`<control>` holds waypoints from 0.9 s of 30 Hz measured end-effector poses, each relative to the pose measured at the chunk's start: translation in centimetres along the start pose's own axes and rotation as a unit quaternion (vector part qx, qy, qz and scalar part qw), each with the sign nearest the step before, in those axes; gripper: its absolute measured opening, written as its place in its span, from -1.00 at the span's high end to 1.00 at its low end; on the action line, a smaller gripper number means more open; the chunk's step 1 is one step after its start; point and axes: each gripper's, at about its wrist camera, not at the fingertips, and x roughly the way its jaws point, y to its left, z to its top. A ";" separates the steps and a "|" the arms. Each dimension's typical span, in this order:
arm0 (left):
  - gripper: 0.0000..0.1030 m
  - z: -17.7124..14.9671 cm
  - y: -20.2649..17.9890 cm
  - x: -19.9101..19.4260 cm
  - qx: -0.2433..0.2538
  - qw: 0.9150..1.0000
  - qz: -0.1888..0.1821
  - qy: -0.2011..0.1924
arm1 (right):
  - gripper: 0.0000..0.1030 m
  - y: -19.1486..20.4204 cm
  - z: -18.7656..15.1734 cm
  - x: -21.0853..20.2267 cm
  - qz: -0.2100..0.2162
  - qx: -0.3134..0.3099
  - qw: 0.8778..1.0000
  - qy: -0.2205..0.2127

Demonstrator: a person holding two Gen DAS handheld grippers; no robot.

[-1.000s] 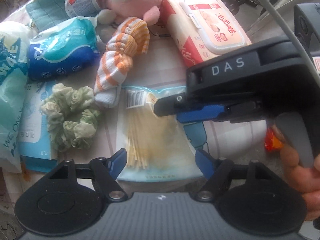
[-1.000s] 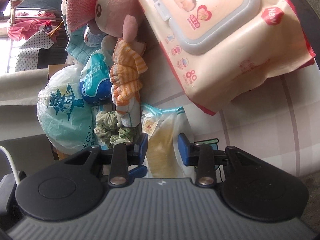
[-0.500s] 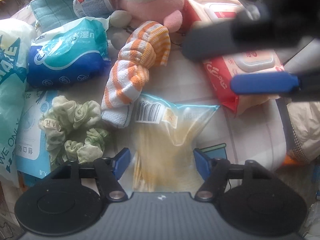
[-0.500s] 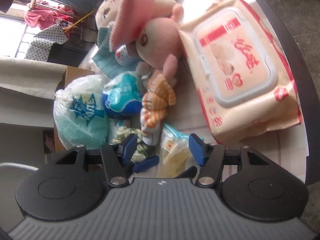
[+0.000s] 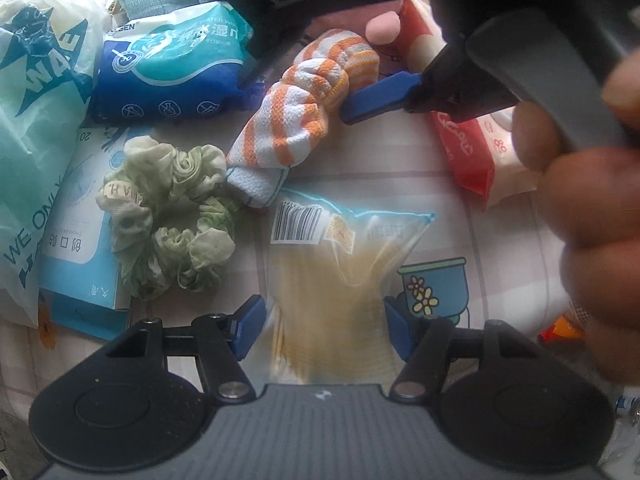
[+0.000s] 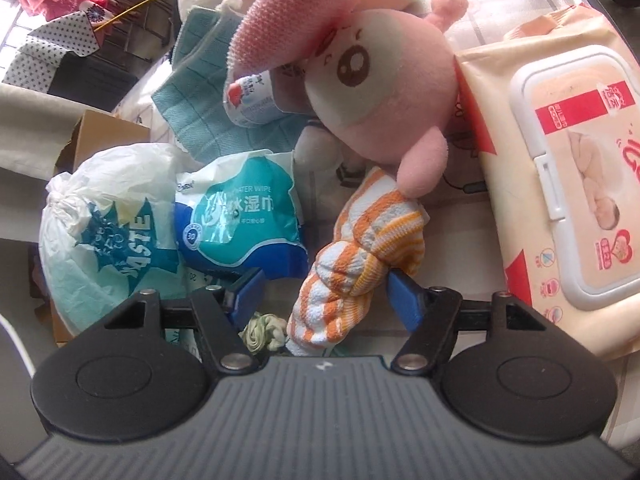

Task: Organize soft objects
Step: 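Lift the swab bag and striped sock and carry both toward the cardboard box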

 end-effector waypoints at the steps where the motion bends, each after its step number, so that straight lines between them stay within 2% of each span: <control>1: -0.27 0.0 0.1 0.0 0.000 1.000 0.000 -0.001 | 0.04 -0.3 0.0 0.4 -0.004 0.009 1.000 0.004; 2: -0.27 -0.1 0.2 0.0 -0.001 1.000 0.000 -0.001 | 0.31 -0.8 0.1 0.6 -0.006 0.023 1.000 0.006; 3: -0.27 -0.4 0.3 -0.2 -0.001 1.000 -0.001 -0.001 | 0.35 -1.4 0.1 0.6 0.005 0.041 0.999 0.007; 4: -0.27 -0.1 -0.3 -0.6 -0.002 1.000 -0.002 0.001 | 0.37 -1.6 0.0 0.4 0.008 0.051 0.999 0.004; 10: -0.21 0.3 -0.3 -0.7 0.005 1.000 0.001 0.001 | 0.41 -0.9 -0.4 -3.5 0.022 0.019 0.999 -0.031; 15: 0.11 0.4 -0.5 -1.3 0.009 1.000 0.000 -0.009 | 0.43 -1.3 -0.9 -7.5 0.017 -0.006 0.999 -0.050; 19: 0.19 1.1 -0.9 -2.3 0.018 1.000 0.001 -0.017 | 0.44 -3.1 -1.8 -10.1 -0.005 -0.013 0.998 -0.057; 23: 0.22 2.0 -1.6 -3.1 0.022 0.999 -0.003 -0.023 | 0.44 -5.9 -2.7 -12.1 -0.020 0.007 0.998 -0.066; 27: 0.22 3.6 -3.1 -3.9 0.033 0.999 -0.011 -0.040 | 0.44 -7.7 -3.1 -12.9 -0.006 0.032 0.997 -0.073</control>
